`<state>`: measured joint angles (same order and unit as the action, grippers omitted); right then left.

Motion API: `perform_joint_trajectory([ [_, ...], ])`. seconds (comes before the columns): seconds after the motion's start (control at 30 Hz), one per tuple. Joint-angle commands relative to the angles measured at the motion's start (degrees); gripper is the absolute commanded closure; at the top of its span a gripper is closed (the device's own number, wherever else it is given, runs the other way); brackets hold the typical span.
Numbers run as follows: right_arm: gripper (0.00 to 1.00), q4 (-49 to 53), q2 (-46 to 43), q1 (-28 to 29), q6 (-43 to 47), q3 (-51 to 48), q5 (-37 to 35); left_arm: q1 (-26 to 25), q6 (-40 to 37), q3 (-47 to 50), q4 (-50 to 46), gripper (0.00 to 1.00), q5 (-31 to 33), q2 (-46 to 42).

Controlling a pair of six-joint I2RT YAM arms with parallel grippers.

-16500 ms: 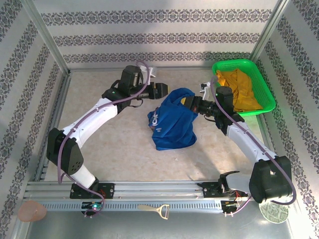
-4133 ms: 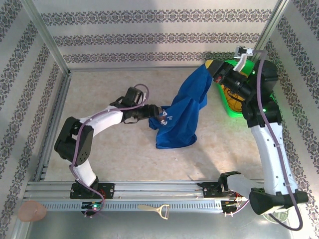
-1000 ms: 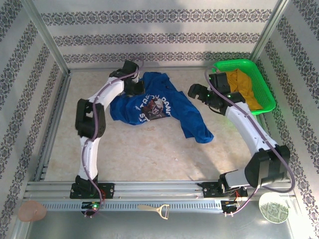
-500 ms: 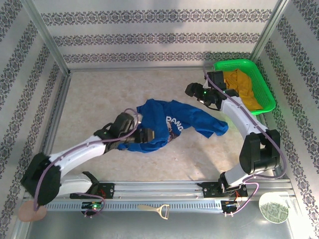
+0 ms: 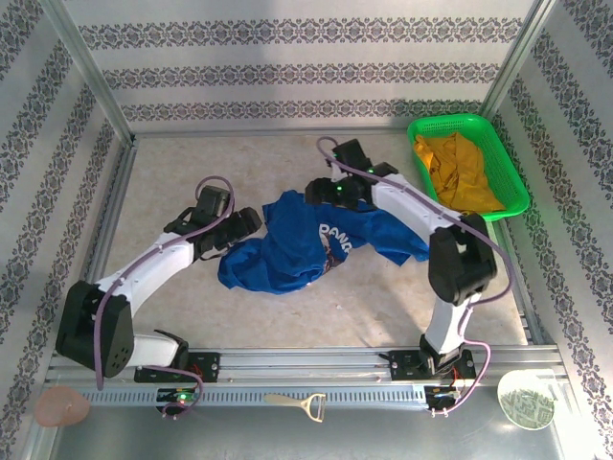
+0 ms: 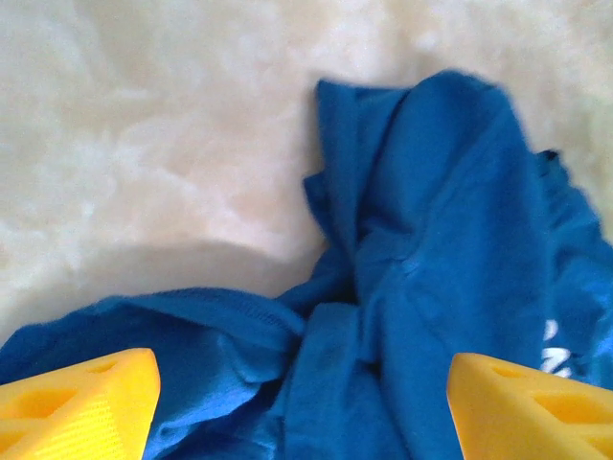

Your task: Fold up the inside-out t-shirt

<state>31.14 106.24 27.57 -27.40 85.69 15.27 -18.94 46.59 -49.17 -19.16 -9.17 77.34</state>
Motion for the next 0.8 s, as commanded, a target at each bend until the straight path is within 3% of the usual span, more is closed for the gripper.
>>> perform_joint_trajectory([
  [0.0, 0.23, 3.95, 4.68, 2.65, 3.84, 6.41, -0.78, 0.39, 0.1, -1.53, -7.57, 0.21, -0.41, 1.04],
  [0.2, 0.23, 6.54, 13.28, 5.55, 4.02, 14.42, -1.86, 0.36, -0.98, 1.63, -8.7, 0.2, -0.46, 0.29],
  [0.33, 0.31, 7.24, 16.47, 5.82, 4.01, 17.0, -3.25, 0.31, -1.54, 3.8, -5.97, 0.18, -1.24, 2.37],
  [0.43, 0.44, 7.92, 18.28, 5.74, 4.28, 18.35, -3.79, 0.31, -3.21, 3.16, -3.83, 0.17, -1.73, 7.13],
  [0.5, 0.71, 8.32, 19.22, 5.33, 4.28, 19.32, -2.75, 0.28, -4.4, 2.09, -2.32, 0.19, -1.51, 10.55],
  [0.53, 0.93, 8.89, 19.45, 4.95, 4.49, 20.08, -2.0, 0.29, -5.22, 0.97, -1.95, 0.23, -1.34, 12.14],
  [0.57, 1.0, 9.43, 19.27, 4.29, 4.54, 20.74, -1.83, 0.31, -6.12, -0.41, -1.85, 0.33, -1.37, 13.45],
  [0.67, 1.0, 9.01, 14.31, 1.09, 4.35, 20.74, -1.47, 0.51, -8.98, -5.86, -4.24, 0.87, -0.49, 15.13],
  [0.7, 1.0, 8.59, 11.96, -0.35, 3.93, 20.75, -1.39, 0.8, -9.9, -7.8, -5.44, 0.97, 0.03, 14.76],
  [0.77, 1.0, 7.07, 5.88, -4.4, 2.31, 20.9, -0.82, 2.02, -11.28, -12.47, -7.9, 1.0, 1.31, 12.58],
])
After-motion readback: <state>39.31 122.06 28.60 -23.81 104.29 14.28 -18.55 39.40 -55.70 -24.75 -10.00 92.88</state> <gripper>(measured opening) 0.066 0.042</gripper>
